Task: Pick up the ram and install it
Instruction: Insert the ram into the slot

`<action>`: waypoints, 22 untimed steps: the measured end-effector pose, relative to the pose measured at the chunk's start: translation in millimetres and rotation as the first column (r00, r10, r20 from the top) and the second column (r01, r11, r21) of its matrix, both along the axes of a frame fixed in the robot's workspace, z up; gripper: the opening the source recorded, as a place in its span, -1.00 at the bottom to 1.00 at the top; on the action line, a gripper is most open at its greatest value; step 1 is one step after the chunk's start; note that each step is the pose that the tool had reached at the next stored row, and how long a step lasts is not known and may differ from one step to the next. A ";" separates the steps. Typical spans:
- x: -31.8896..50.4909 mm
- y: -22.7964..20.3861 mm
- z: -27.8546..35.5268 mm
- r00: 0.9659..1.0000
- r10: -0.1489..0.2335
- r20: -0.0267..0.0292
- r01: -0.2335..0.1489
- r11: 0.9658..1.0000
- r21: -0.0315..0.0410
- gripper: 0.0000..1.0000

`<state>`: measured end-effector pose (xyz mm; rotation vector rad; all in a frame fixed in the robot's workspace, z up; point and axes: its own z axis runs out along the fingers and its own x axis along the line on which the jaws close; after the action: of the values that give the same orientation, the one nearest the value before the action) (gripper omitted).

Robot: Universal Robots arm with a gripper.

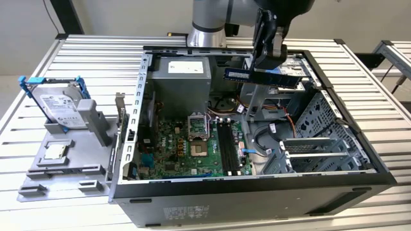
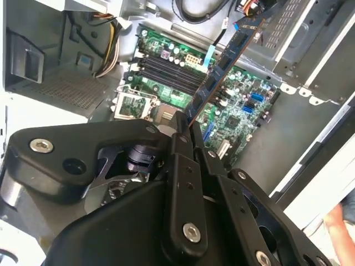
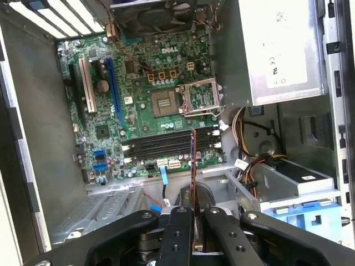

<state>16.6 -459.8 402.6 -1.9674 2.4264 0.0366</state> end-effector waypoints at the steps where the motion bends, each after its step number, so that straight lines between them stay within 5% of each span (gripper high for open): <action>1: 0.0 0.0 0.0 1.000 -0.016 0.000 0.016 1.000 0.000 -1.00; 5: 0.0 0.0 0.0 0.997 -0.074 -0.001 0.074 0.997 0.000 -1.00; 10: 0.0 0.0 0.0 0.997 -0.082 -0.002 0.082 0.997 0.000 -1.00; 12: 0.1 0.0 0.0 0.993 -0.116 -0.001 0.116 0.993 0.000 -1.00; 17: 0.0 0.0 -0.1 0.979 -0.204 -0.001 0.204 0.979 0.000 -1.00; 22: 0.0 0.0 -0.1 0.958 -0.288 -0.001 0.288 0.958 0.000 -1.00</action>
<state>16.6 -459.8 402.4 -1.5924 2.6850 0.0338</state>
